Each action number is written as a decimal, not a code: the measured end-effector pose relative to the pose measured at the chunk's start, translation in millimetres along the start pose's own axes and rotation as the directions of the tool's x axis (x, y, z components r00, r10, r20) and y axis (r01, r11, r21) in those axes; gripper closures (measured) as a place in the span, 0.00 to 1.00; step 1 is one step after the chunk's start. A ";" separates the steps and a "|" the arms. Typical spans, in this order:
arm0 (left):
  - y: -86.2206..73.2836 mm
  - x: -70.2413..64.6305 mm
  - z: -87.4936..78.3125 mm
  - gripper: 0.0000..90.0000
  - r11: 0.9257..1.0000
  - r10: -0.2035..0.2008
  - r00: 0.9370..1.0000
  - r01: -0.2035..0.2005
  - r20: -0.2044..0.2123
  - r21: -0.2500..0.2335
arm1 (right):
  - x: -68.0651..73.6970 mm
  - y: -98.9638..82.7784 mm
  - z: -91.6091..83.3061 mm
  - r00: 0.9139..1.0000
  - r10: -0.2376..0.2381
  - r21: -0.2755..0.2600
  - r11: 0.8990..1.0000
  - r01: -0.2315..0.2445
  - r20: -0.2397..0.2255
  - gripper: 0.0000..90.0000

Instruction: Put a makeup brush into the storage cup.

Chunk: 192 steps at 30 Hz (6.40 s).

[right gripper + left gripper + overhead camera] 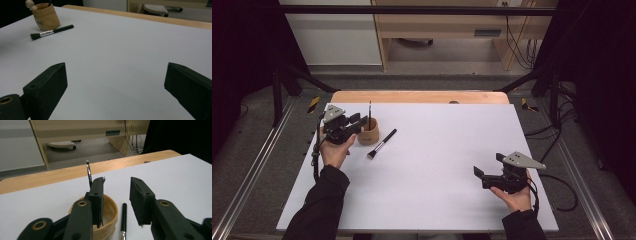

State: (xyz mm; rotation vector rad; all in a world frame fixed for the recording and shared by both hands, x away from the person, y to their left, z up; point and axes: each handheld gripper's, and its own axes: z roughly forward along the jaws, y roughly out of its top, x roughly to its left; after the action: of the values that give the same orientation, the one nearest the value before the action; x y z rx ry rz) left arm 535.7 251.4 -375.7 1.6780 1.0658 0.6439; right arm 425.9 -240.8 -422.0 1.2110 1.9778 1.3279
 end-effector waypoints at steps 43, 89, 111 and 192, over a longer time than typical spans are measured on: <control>-54.9 -28.3 -51.8 0.22 1.000 0.002 0.990 -0.004 0.139 0.011 | -1.6 1.8 -5.4 1.000 -0.006 -0.016 1.000 0.006 0.008 0.05; -56.1 -29.1 -44.7 0.13 0.985 0.076 0.987 -0.096 0.138 0.146 | -3.3 3.5 -9.9 1.000 -0.004 -0.030 1.000 0.004 0.011 0.05; -31.7 -38.4 -10.0 0.19 0.946 0.153 0.975 -0.192 0.163 0.261 | -1.8 3.4 -7.7 1.000 -0.003 -0.027 1.000 0.003 -0.002 0.05; -49.6 -33.0 81.8 0.74 0.808 0.175 0.975 -0.223 0.138 0.545 | 0.7 5.1 -7.8 1.000 -0.015 -0.031 0.999 0.015 -0.009 0.06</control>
State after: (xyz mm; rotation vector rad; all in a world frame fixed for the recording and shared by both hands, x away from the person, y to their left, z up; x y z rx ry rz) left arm 569.6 189.8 -448.5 2.3320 1.0906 0.4027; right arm 421.7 -243.3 -414.0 1.1756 1.9619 1.3546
